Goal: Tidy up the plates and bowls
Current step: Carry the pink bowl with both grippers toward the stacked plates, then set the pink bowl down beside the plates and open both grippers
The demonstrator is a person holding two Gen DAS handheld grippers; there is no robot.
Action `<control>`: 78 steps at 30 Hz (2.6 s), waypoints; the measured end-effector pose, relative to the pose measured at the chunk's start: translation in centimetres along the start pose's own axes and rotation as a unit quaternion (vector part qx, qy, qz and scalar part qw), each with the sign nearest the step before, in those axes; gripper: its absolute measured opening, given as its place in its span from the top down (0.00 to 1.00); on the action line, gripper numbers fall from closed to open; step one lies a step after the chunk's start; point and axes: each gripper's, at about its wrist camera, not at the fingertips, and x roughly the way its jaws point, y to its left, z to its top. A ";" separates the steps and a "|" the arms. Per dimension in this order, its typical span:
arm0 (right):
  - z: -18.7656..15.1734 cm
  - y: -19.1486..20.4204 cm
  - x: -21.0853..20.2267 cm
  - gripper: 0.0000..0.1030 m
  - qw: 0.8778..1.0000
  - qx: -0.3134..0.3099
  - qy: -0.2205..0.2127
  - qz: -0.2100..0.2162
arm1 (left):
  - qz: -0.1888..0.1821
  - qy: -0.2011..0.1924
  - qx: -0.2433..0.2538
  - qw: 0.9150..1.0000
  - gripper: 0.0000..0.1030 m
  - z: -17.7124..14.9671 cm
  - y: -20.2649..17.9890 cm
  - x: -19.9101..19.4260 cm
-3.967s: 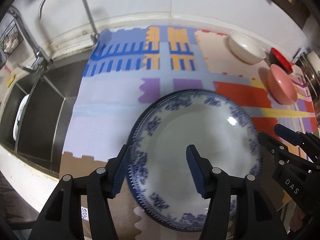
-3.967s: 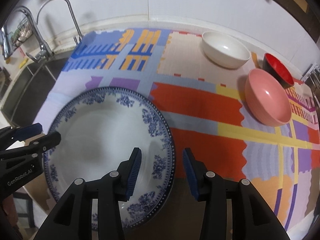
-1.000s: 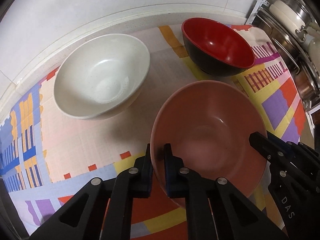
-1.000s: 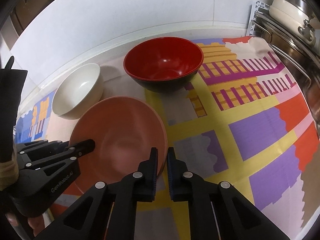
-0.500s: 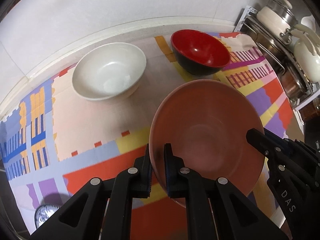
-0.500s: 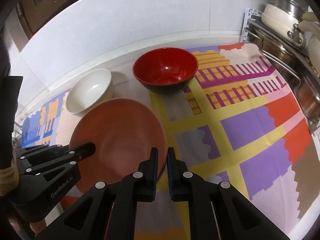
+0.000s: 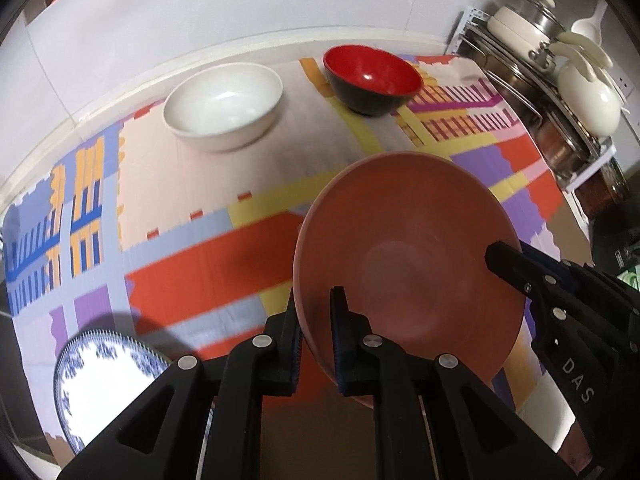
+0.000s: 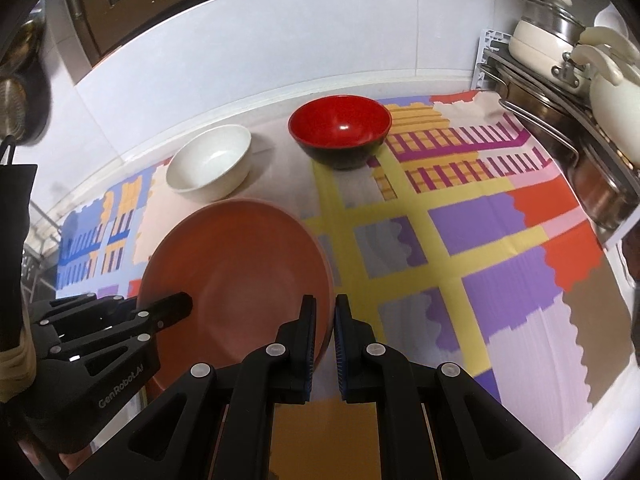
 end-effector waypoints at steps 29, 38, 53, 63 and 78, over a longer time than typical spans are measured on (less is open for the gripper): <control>-5.8 0.1 -0.1 0.90 0.999 -0.006 0.044 -0.006 | -0.008 0.055 -0.010 0.998 0.84 -6.6 -0.8 1.3; -6.2 0.1 0.8 0.90 0.998 -0.008 0.057 -0.003 | -0.003 0.068 -0.016 0.998 0.84 -7.0 -0.6 2.2; -6.8 0.2 1.5 0.90 0.998 -0.012 0.069 -0.001 | 0.001 0.068 -0.015 0.998 0.84 -7.2 -0.7 2.5; -6.6 0.1 1.3 0.89 0.998 -0.024 0.062 0.001 | 0.008 0.046 -0.023 0.999 0.67 -6.5 0.0 1.1; -4.3 1.4 -1.4 0.71 0.999 -0.033 0.016 0.008 | 0.041 -0.034 -0.015 0.998 0.44 -4.2 2.1 -3.6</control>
